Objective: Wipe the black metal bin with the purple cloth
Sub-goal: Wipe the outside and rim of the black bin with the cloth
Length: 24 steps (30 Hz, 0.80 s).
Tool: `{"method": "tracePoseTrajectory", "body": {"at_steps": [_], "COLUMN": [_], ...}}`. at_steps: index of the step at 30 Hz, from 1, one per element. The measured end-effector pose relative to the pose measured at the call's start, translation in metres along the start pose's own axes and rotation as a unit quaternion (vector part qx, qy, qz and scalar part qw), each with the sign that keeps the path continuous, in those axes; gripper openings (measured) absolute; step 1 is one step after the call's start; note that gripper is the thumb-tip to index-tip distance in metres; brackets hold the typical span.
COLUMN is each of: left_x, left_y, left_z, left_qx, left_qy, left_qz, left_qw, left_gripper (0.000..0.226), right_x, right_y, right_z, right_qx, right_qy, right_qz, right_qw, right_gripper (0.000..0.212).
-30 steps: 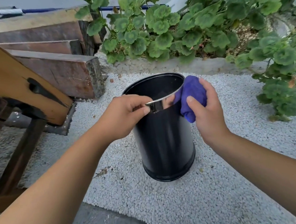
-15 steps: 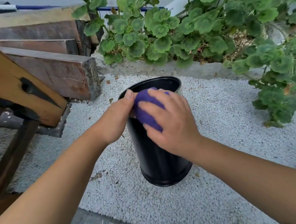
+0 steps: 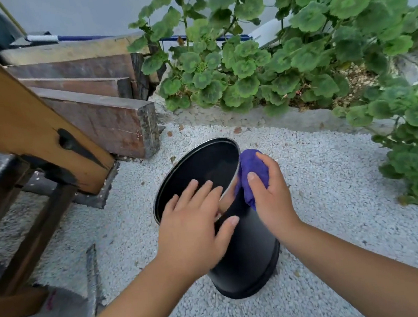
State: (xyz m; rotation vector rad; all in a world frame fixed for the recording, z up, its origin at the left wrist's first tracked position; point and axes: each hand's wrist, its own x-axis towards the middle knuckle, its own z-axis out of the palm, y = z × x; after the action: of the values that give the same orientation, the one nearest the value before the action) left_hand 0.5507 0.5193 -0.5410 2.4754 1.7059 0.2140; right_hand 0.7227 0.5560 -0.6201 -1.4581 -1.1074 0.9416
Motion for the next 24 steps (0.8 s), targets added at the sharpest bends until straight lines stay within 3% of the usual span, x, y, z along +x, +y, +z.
{"method": "tracePoseTrajectory", "body": {"at_steps": [2, 4, 6, 9, 12, 15, 19, 22, 24], "left_x": [0.009, 0.019, 0.023, 0.026, 0.027, 0.029, 0.037, 0.041, 0.045], "left_y": [0.004, -0.011, -0.036, -0.069, -0.08, -0.073, -0.074, -0.082, -0.078], "left_z": [0.002, 0.0, -0.006, -0.014, -0.011, -0.009, -0.011, -0.015, -0.015], "left_qx": [-0.011, -0.048, -0.144, -0.29, -0.301, -0.282, -0.235, -0.2, -0.154], "left_qy": [0.036, 0.029, -0.006, -0.042, -0.047, -0.053, -0.095, -0.126, -0.139], "left_qz": [-0.035, -0.085, -0.117, -0.136, -0.099, -0.016, 0.082, 0.062, 0.032], "left_qw": [0.999, 0.995, 0.983, 0.946, 0.947, 0.958, 0.964, 0.97, 0.978], "left_gripper": [0.03, 0.031, 0.028, 0.008, 0.008, 0.006, 0.011, 0.032, 0.026], "right_x": [0.002, 0.012, 0.025, 0.027, 0.013, 0.002, -0.017, -0.028, -0.031], "right_y": [0.004, 0.012, 0.022, 0.034, 0.032, 0.014, 0.0, 0.005, 0.004], "right_z": [0.006, 0.008, 0.006, 0.005, 0.006, -0.008, -0.032, -0.034, -0.024], "right_qx": [0.019, -0.019, -0.088, -0.1, -0.096, -0.067, -0.101, -0.131, -0.128], "right_qy": [0.009, -0.006, -0.036, -0.027, -0.025, 0.013, 0.028, -0.026, -0.028], "right_qz": [0.041, 0.066, 0.118, 0.223, 0.169, 0.088, -0.044, -0.061, -0.062], "right_qw": [0.999, 0.998, 0.988, 0.969, 0.981, 0.994, 0.994, 0.989, 0.989], "right_gripper": [0.047, 0.044, 0.036, 0.023, 0.026, 0.043, 0.046, 0.045, 0.046]}}
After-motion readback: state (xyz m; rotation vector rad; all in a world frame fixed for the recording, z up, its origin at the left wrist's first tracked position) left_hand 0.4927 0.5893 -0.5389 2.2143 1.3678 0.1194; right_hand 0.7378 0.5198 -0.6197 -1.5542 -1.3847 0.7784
